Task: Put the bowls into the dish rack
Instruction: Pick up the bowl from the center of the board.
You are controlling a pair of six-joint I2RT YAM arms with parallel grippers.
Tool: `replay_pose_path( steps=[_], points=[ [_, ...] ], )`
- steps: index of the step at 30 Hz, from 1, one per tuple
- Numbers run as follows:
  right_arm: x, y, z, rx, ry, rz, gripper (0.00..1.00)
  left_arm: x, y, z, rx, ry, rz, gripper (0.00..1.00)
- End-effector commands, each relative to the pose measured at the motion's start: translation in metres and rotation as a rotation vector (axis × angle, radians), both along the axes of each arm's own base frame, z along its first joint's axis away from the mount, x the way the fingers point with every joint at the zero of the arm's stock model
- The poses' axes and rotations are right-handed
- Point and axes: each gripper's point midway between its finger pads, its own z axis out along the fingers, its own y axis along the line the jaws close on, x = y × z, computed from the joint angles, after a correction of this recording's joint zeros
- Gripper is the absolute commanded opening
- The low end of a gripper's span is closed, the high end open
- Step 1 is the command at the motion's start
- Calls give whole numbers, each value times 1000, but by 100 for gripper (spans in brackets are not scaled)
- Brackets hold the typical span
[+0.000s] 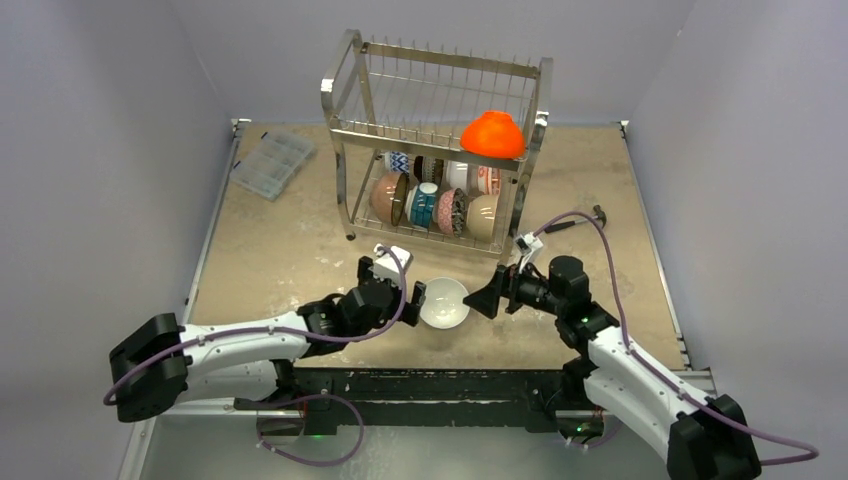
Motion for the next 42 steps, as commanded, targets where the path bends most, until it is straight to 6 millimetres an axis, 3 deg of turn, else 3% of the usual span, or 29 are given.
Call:
replay_pose_path(
  steps=[1,10,15,19,25,32,38,42],
  points=[
    [2,5,0,44,7,-2,99,15,-15,22,-173,49,154,99],
    [-2,9,-11,73,45,23,97,31,-26,21,-311,170,151,99],
    [-5,13,-13,103,63,40,96,35,-16,6,-391,277,181,99],
    [-10,15,-16,129,81,52,94,24,-22,0,-524,358,141,99],
    [-13,17,-21,150,100,56,90,15,-15,-10,-697,428,140,99],
    [-16,25,-28,148,122,57,84,-1,-32,4,-753,470,-31,99],
    [-13,32,-42,131,150,52,73,-9,-41,2,-752,503,-97,99],
    [-13,39,-47,131,161,68,60,-13,-43,6,-766,498,-134,99]
  ],
)
